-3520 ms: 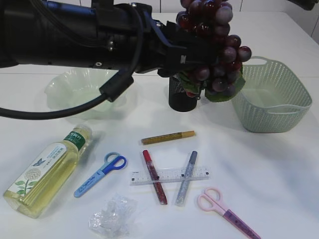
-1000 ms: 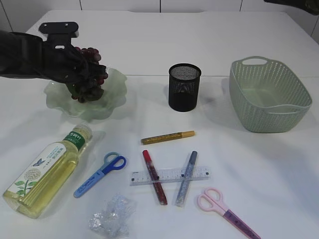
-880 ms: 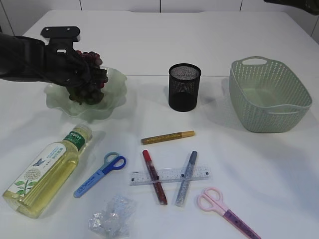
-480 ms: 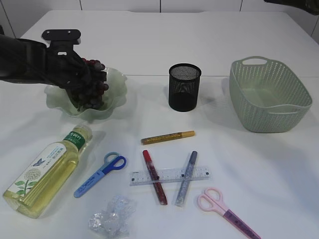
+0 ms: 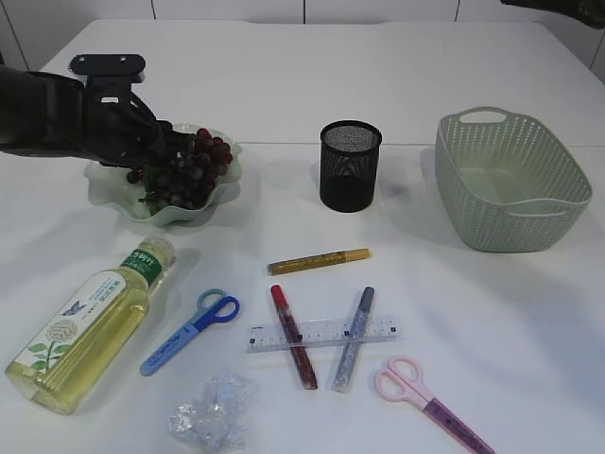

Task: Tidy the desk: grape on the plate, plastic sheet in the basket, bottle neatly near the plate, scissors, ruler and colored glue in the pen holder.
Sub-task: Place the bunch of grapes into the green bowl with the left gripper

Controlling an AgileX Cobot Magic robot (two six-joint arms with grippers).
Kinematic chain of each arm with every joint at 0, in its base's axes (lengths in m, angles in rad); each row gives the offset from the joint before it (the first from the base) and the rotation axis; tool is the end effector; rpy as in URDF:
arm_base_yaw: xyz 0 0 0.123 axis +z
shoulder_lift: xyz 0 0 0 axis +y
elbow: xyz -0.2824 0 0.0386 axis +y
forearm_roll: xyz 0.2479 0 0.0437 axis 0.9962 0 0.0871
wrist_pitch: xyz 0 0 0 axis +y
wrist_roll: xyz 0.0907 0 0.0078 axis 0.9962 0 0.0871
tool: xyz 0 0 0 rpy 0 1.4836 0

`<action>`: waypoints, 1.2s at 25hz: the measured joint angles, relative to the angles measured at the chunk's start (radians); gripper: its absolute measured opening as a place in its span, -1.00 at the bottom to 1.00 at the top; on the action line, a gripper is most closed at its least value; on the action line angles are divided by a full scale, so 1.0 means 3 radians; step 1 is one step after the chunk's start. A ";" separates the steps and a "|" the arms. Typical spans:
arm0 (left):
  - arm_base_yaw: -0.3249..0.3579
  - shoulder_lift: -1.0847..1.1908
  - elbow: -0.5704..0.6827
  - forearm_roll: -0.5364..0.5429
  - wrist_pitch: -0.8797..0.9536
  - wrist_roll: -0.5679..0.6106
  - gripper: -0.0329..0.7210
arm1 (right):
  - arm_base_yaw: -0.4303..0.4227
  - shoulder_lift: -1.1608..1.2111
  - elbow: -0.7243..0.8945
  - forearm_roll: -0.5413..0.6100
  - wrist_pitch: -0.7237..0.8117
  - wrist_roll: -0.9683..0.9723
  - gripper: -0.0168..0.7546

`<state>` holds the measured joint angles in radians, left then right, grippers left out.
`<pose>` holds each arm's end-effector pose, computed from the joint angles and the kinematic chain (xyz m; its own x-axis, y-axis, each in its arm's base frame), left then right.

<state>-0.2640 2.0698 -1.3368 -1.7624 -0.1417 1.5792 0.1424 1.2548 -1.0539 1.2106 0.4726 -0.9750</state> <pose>0.4406 -0.1062 0.1629 -0.6197 -0.0213 -0.7845 0.0404 0.9974 -0.0590 0.2710 0.0781 0.3730 -0.3830 0.1228 -0.9156 -0.4667 0.8296 0.3064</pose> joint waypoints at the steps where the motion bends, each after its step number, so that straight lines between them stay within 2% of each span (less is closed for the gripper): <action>1: 0.0000 0.0000 -0.0002 0.0000 -0.0007 0.0000 0.08 | 0.0000 0.0000 0.0000 0.0000 0.0000 0.0000 0.46; 10: 0.0000 -0.0178 -0.0098 -0.0062 0.0125 0.0000 0.10 | 0.0000 0.0000 0.0000 0.0000 0.0000 0.0000 0.46; 16: -0.0013 -0.0451 -0.0098 0.0140 0.1105 0.0000 0.10 | 0.0000 0.0000 0.0000 0.0000 0.0000 0.0000 0.46; 20: -0.0132 -0.0609 -0.0098 0.0813 0.2099 -0.0013 0.10 | 0.0000 0.0000 0.0000 0.0000 0.0000 0.0000 0.46; 23: -0.0254 -0.0721 -0.0098 0.1481 0.2597 -0.0293 0.10 | 0.0000 0.0000 0.0000 0.0000 0.0013 0.0000 0.46; 26: -0.0328 -0.0811 -0.0098 0.2180 0.2917 -0.0878 0.10 | 0.0000 0.0000 0.0000 0.0000 0.0042 0.0000 0.46; 30: -0.0335 -0.0914 -0.0098 0.3100 0.3277 -0.1932 0.10 | 0.0000 0.0000 0.0000 0.0000 0.0131 0.0000 0.46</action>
<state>-0.3646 1.7956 -1.3662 -0.8325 0.8413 0.9997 0.1424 1.2548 -1.0539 1.2106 0.5120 -0.9750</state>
